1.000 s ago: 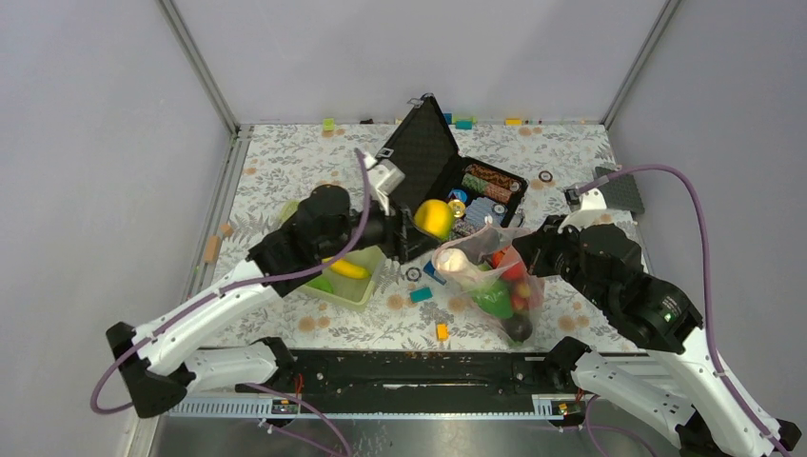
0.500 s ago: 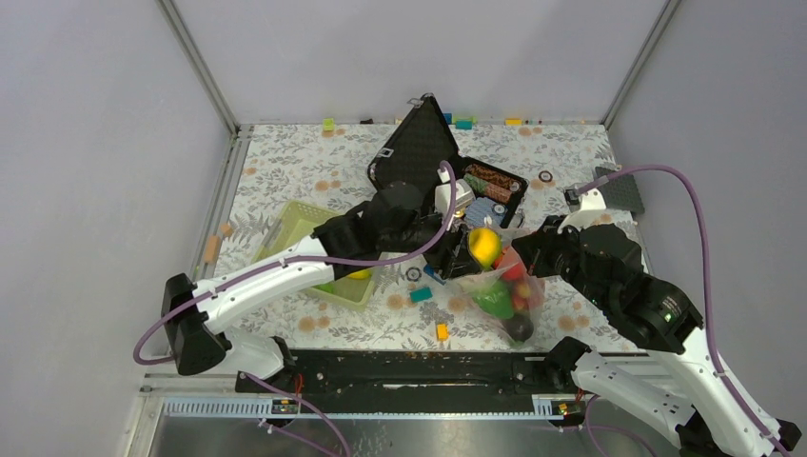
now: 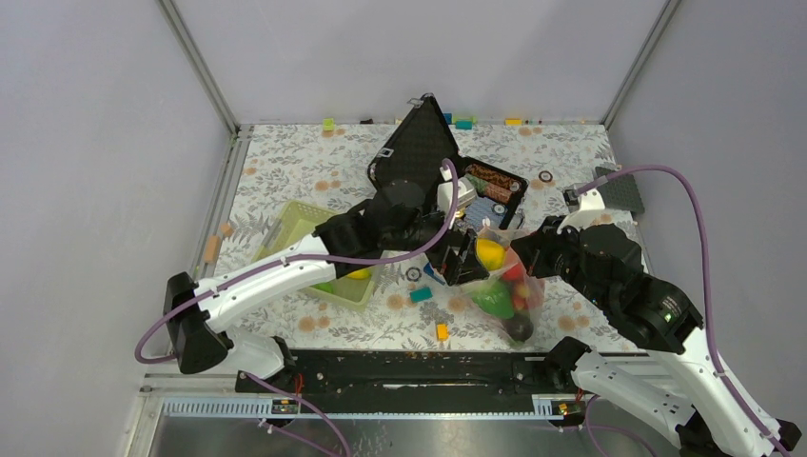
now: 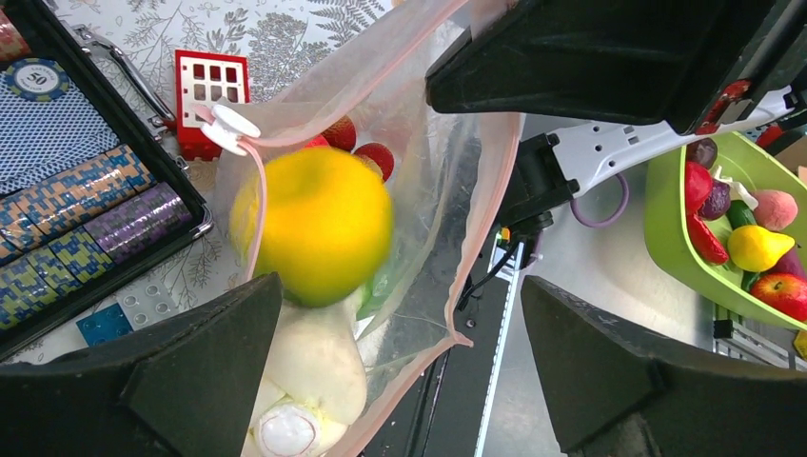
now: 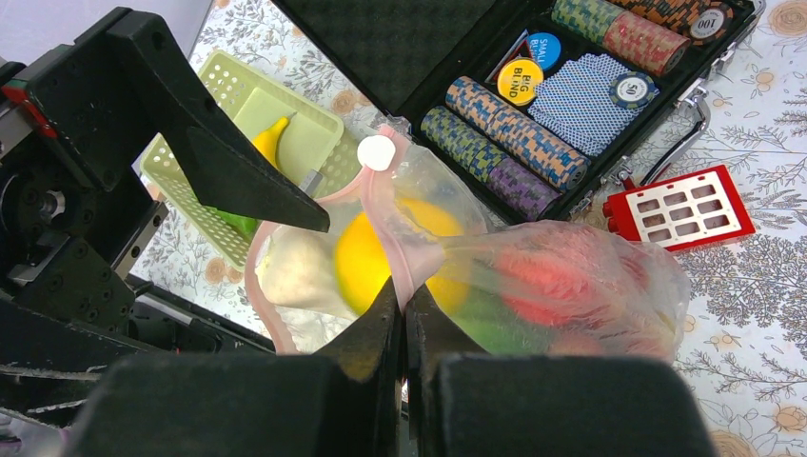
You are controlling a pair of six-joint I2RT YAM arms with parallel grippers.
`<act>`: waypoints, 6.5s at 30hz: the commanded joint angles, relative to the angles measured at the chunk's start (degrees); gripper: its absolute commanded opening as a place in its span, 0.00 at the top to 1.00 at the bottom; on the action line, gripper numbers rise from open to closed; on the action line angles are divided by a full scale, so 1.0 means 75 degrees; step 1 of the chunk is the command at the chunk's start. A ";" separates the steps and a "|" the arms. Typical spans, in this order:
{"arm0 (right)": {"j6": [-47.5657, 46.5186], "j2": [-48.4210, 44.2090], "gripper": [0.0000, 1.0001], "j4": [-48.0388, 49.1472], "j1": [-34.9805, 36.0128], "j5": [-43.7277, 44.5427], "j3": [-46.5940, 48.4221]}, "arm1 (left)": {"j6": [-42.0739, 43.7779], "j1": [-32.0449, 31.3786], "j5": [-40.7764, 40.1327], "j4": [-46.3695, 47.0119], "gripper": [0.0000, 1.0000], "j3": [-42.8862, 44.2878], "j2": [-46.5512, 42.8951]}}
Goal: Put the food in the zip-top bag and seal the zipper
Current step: Place the fake fruit in the zipper food storage bag, then pick up the fake fruit from the bin, then place the fake fruit in the zipper food storage bag.
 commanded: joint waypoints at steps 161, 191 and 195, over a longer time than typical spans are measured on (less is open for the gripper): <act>0.2448 -0.0566 1.00 0.1659 -0.0032 -0.0483 -0.0297 | 0.7330 -0.3443 -1.2629 1.3162 1.00 -0.0981 0.1766; 0.2556 -0.0118 1.00 0.1690 -0.0033 0.0227 0.0225 | -0.0355 -0.3441 -0.8989 0.3705 0.04 -0.1860 -0.0616; 0.2315 -0.0118 1.00 0.1420 -0.0034 0.0507 0.0128 | -0.1221 -0.2737 -0.8088 0.2179 0.01 -0.1929 -0.1541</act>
